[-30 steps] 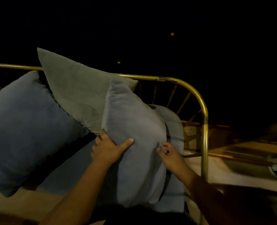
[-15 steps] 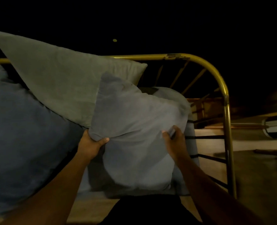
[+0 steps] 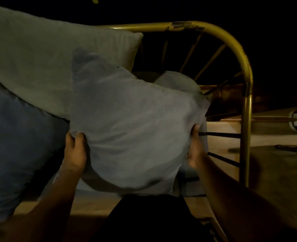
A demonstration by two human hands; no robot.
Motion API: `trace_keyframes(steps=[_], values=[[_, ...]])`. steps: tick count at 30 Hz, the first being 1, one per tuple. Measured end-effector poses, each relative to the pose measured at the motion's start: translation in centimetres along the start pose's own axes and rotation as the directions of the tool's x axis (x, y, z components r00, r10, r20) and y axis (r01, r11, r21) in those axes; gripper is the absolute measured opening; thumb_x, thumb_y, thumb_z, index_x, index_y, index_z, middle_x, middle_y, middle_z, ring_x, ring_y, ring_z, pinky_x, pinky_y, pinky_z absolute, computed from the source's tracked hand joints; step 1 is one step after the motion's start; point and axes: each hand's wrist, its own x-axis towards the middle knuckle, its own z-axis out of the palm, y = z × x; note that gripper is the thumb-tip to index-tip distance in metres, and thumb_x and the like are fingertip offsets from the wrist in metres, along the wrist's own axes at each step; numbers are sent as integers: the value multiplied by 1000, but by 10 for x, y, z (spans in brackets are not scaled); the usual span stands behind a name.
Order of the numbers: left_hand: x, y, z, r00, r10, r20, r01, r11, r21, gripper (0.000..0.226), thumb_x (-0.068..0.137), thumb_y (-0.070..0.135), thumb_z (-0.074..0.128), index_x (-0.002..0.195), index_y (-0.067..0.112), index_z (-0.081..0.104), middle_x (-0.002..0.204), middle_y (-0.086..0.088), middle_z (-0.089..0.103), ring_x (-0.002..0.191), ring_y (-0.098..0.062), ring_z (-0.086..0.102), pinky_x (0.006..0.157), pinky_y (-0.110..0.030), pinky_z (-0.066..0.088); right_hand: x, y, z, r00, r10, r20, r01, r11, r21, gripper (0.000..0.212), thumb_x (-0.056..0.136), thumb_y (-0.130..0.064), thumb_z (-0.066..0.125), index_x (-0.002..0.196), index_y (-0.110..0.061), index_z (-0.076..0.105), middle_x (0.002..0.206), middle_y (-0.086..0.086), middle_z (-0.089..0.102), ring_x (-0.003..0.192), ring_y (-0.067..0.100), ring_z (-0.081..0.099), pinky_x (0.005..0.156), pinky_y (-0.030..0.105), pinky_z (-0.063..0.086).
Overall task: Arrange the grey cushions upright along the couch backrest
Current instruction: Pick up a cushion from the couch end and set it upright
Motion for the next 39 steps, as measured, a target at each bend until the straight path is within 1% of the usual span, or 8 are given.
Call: trace_keyframes(steps=[3,6,9,16,21,26,31,39], values=[[-23,3,1,996,-23,-84,24,1000,16,74,80,69,35,144,31,28,149,-9,38,135,-33,37,111,-53,30,-18,-2,-8,998,16,-58,-18,999,-33,79,81,-72,42,144,-25,36,148,5,43,132,29,42,85,36,41],[-36,4,-8,995,-53,-89,54,999,8,85,73,77,35,140,24,39,143,-13,46,128,-35,44,107,-55,35,-43,3,-20,963,-235,-135,215,965,-148,67,86,-58,51,143,-25,36,147,3,43,134,28,40,104,35,34],[-53,8,-18,994,-51,-97,50,999,-13,87,77,75,32,144,20,32,149,-14,38,133,-37,39,110,-56,30,-74,7,-22,898,-438,-37,422,882,-208,67,86,-52,53,145,-27,32,148,0,41,136,23,38,103,28,31],[-85,39,-76,972,160,-171,-181,977,-115,69,92,59,30,148,21,17,151,-11,33,134,-32,35,107,-43,32,-133,4,27,797,-577,181,604,758,-246,90,65,-61,63,143,-27,34,141,-5,48,129,16,46,104,30,38],[-85,38,-161,932,296,-210,-339,917,-212,92,71,77,49,146,33,20,149,3,37,133,-19,39,109,-44,34,-169,1,108,662,-667,341,747,624,-230,81,72,-56,67,141,-30,34,138,-15,46,124,4,46,104,27,37],[-63,20,-260,881,319,-350,-405,890,-209,76,82,51,55,145,29,20,139,9,38,126,-12,40,103,-35,36,-200,14,233,546,-696,466,833,510,-214,63,72,-47,71,127,-41,40,128,-19,50,114,-1,52,91,9,40],[-18,1,-362,853,237,-465,-385,887,-254,91,84,46,57,149,31,-5,154,4,26,131,-12,35,107,-36,34,-227,27,360,460,-703,543,887,392,-244,96,65,-62,68,146,-27,29,137,-13,44,120,5,45,99,26,37],[73,-10,-496,827,158,-539,-360,886,-293,78,85,49,57,148,29,16,149,2,36,131,-17,40,100,-30,34,-249,30,544,292,-695,657,955,176,-238,102,65,-70,65,148,-38,16,150,-8,38,133,16,42,107,43,40]])
